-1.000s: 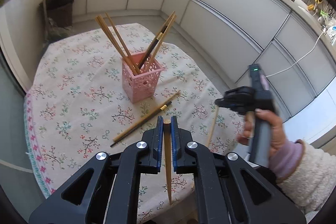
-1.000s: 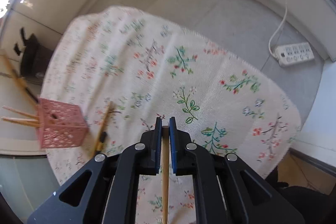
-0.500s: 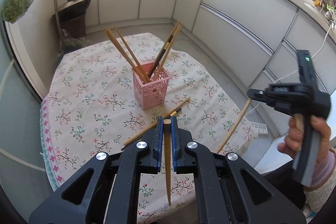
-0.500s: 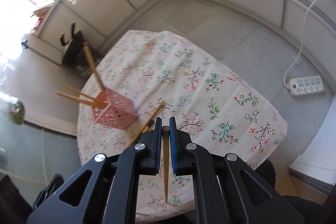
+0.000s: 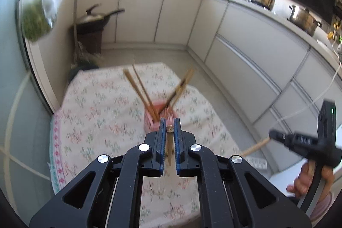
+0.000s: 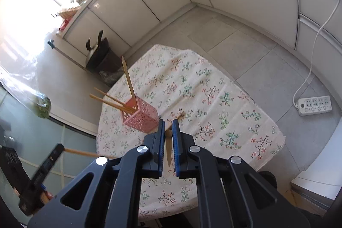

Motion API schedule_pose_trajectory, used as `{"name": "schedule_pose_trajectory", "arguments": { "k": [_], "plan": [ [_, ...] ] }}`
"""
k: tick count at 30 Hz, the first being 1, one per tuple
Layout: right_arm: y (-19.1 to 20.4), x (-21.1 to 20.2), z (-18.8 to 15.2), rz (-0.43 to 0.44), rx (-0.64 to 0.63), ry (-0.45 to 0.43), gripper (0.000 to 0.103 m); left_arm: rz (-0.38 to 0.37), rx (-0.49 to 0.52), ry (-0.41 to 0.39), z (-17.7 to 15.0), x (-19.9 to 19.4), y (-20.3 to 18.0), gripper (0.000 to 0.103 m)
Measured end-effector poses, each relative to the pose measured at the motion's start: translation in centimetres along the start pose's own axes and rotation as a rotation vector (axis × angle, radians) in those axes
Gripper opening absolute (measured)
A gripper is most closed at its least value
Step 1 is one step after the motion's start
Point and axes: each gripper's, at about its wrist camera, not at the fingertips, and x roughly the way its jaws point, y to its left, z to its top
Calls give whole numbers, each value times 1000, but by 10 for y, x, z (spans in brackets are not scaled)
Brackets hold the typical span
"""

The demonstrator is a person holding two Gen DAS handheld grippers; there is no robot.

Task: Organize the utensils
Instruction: 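Carry both held chopsticks upright over the pink basket, then lower the left tool's chopstick into the basket and open it while the right tool lowers and releases its own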

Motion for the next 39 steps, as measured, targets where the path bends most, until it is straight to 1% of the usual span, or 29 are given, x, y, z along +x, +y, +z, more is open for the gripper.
{"name": "schedule_pose_trajectory", "arguments": {
  "k": [2,7,13,18,23,29,32,34,35,36,38,39],
  "plan": [
    [-5,-2,4,7,15,-4,7,10,-3,-41,21,-6,-3,7],
    [-17,-5,13,22,34,-4,8,31,-31,-126,62,-18,-6,7],
    [-24,-8,18,43,41,-5,8,66,-67,-182,89,-20,-4,7],
    [-27,-4,21,47,45,5,8,110,-91,-203,105,-4,-1,7],
    [-29,5,22,39,48,24,8,156,-101,-188,107,24,2,7],
    [-27,10,26,37,53,33,8,168,-143,-109,91,62,15,7],
    [-23,9,27,39,45,29,8,156,-166,-61,85,74,22,7],
    [-17,7,29,46,37,28,8,154,-175,-56,85,72,25,13],
    [-15,6,30,50,34,27,8,155,-178,-62,86,71,26,22],
    [-12,5,30,54,31,27,8,157,-179,-76,86,67,26,27],
    [-5,2,32,61,21,22,8,155,-178,-96,87,60,27,30],
    [-2,0,33,63,15,19,8,152,-179,-101,87,58,27,33]
  ]
}}
